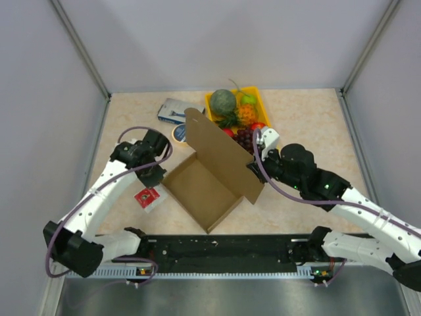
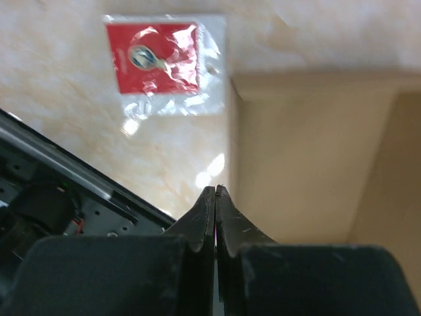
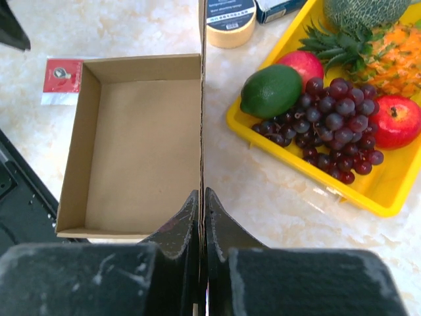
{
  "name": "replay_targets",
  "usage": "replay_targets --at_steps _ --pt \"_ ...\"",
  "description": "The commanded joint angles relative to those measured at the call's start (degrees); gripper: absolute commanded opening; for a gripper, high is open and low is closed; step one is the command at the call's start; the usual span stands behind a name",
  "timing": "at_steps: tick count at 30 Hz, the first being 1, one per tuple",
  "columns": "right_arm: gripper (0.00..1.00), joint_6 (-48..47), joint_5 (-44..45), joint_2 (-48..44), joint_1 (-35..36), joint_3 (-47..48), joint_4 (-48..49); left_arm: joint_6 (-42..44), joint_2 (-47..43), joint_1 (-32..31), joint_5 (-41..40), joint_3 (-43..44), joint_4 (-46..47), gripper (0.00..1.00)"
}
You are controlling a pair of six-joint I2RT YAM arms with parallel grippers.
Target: Fold the paper box
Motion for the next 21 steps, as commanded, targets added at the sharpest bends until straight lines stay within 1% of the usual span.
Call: replay_targets --at_steps 1,2,3,4,5,6,7,8,9,10,11,12,13,14,15,16,17,18,19,20,21 --pt "0.0 0.0 1.3 3.2 -0.4 2.1 3.5 -5.8 -1.0 -10.7 8.2 5.8 -1.4 0.0" --pt "0.0 -0.1 1.3 4.6 -0.4 2.5 3.3 -6.0 0.0 -12.7 8.5 7.3 -0.5 0.0" --pt "0.0 -0.1 0.6 5.0 -0.4 3.2 3.2 -6.1 1.6 -15.5 7.3 9.4 -1.8 0.0" --pt "0.0 0.0 0.4 5.4 -0.4 3.4 3.0 -7.4 5.2 -16.3 5.7 14.2 -4.4 0.0" --pt "0.0 0.7 0.2 5.4 -0.4 3.7 2.8 -8.0 6.7 -16.7 3.1 16.2 -7.5 0.0" --pt "0.0 0.9 0.1 5.4 -0.4 4.1 1.7 -8.7 7.9 -16.7 -1.8 17.5 -12.9 0.0" --pt "0.0 1.0 0.2 5.2 -0.4 4.4 0.9 -10.8 8.7 -16.3 -4.2 17.1 -14.7 0.04" --pt "0.0 1.2 0.4 4.9 -0.4 4.4 0.2 -11.1 8.1 -15.6 -5.1 15.4 -14.9 0.16" --pt "0.0 1.4 1.8 3.9 -0.4 4.3 -1.2 -11.2 7.0 -13.2 -5.3 12.8 -14.0 0.34" --pt "0.0 1.6 2.7 3.3 -0.4 4.1 -2.1 -9.7 3.7 -11.7 -4.0 6.2 -9.1 0.46" --pt "0.0 1.6 3.8 2.6 -0.4 4.0 -2.9 -9.0 2.0 -10.1 -3.0 2.7 -6.6 0.58" --pt "0.0 1.6 7.0 1.5 -0.4 4.0 -4.0 -8.1 0.1 -6.1 -1.2 -0.6 -3.6 0.6" --pt "0.0 1.5 8.5 1.1 -0.5 4.1 -6.7 -6.2 -3.7 -4.2 2.1 -7.0 1.5 0.61" --pt "0.0 0.9 10.9 0.4 -0.7 4.7 -7.8 -5.4 -5.6 -2.2 4.1 -10.0 4.5 0.62" --pt "0.0 0.5 11.5 0.0 -0.7 4.7 -9.2 -4.7 -7.7 1.6 5.6 -12.9 7.0 0.62" --pt "0.0 0.3 12.1 -1.0 -0.8 4.8 -10.6 -3.2 -11.7 3.3 6.5 -18.0 9.1 0.64" --pt "0.0 -0.3 12.5 -1.7 -0.8 4.6 -11.1 -3.1 -13.7 4.8 7.0 -20.2 12.8 0.67" --pt "0.0 -0.4 12.4 -2.3 -0.8 4.4 -11.4 -3.2 -15.8 7.4 7.0 -22.2 14.3 0.76" --pt "0.0 -0.6 12.4 -3.6 -0.8 4.2 -11.8 -2.3 -20.1 8.8 7.4 -26.0 16.7 0.79" --pt "0.0 -1.0 12.2 -4.0 -0.8 4.0 -12.1 -1.5 -22.2 10.3 9.3 -27.9 21.7 0.81" --pt "0.0 -1.0 11.8 -4.6 -0.8 3.8 -12.2 -0.5 -25.4 13.2 11.0 -29.9 24.9 0.84"
